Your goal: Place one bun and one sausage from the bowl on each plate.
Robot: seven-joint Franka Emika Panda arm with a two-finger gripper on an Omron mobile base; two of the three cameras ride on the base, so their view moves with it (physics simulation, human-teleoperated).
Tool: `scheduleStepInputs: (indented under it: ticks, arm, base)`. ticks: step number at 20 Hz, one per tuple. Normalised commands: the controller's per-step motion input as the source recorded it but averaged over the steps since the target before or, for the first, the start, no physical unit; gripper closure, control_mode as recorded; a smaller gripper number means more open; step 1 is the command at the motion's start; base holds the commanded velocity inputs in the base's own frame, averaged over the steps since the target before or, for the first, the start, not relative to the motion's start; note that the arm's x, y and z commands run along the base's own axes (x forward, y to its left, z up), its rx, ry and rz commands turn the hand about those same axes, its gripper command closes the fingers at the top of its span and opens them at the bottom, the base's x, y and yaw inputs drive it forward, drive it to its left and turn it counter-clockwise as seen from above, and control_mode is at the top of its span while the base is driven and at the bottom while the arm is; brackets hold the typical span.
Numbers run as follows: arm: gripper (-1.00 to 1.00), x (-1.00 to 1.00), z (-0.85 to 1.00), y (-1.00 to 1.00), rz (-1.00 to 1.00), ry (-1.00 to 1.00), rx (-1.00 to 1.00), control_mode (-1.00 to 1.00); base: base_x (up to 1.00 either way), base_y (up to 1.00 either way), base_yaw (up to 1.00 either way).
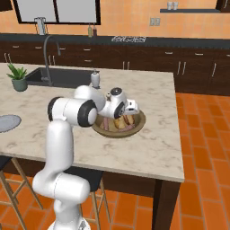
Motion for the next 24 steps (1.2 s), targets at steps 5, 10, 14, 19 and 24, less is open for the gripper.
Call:
scheduleStepInputs:
  ticks: [5,10,14,19,24]
  arm:
    - [-1.00,0.26,-0.29,-0.04,0.00,0.01,0.00,-1.00]
    - [1.00,-0.02,-0.15,0.00,0.00,0.00,0.00,-1.00]
    - [1.00,-0.58,0.36,0.00,0.00,-0.08,0.00,-1.00]
    - [1.00,-0.83,0.90,0.10,0.00,-0.07,0.00,-1.00]
    - [1.00,-0.97,0.76,0.20,0.00,-0.01,0.00,-1.00]
  base:
    - [0.00,0.00,0.00]
    - [0.00,0.00,0.00]
    - [0.00,0.00,0.00]
    - [0.00,0.00,0.00]
    - [0.00,0.00,0.00]
